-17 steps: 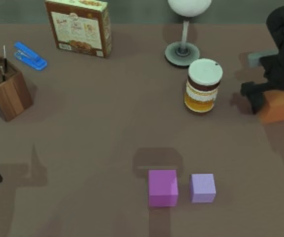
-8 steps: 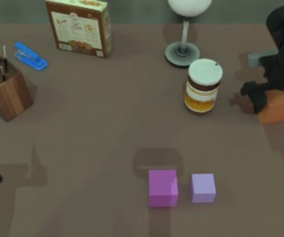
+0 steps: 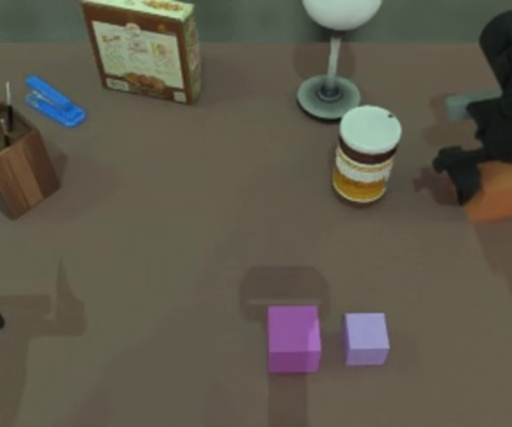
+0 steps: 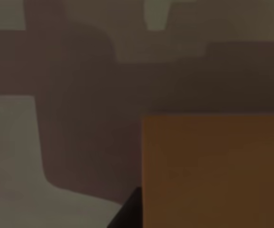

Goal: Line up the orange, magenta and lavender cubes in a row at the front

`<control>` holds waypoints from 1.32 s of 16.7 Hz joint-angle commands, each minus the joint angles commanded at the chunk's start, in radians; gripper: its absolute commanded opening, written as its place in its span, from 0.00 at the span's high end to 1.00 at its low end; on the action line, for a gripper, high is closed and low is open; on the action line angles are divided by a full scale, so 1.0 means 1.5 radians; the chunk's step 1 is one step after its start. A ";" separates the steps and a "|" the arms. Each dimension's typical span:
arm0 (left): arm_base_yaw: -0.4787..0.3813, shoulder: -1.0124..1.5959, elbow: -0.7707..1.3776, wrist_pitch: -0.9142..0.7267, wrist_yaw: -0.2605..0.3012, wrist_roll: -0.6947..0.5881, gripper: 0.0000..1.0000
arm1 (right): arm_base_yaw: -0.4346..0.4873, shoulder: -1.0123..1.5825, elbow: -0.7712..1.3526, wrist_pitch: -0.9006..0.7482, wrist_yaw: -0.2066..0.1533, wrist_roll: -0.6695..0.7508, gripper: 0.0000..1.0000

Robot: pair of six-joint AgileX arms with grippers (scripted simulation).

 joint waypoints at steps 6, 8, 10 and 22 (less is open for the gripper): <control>0.000 0.000 0.000 0.000 0.000 0.000 0.00 | 0.004 -0.032 0.087 -0.126 -0.001 0.000 1.00; 0.000 0.000 0.000 0.000 0.000 0.000 0.00 | 0.005 -0.042 0.107 -0.151 -0.001 -0.001 1.00; 0.000 0.000 0.000 0.000 0.000 0.000 0.00 | 0.005 -0.043 0.109 -0.153 -0.001 -0.001 1.00; 0.000 0.000 0.000 0.000 0.000 0.000 0.00 | 0.248 -0.010 0.169 -0.194 0.002 0.306 1.00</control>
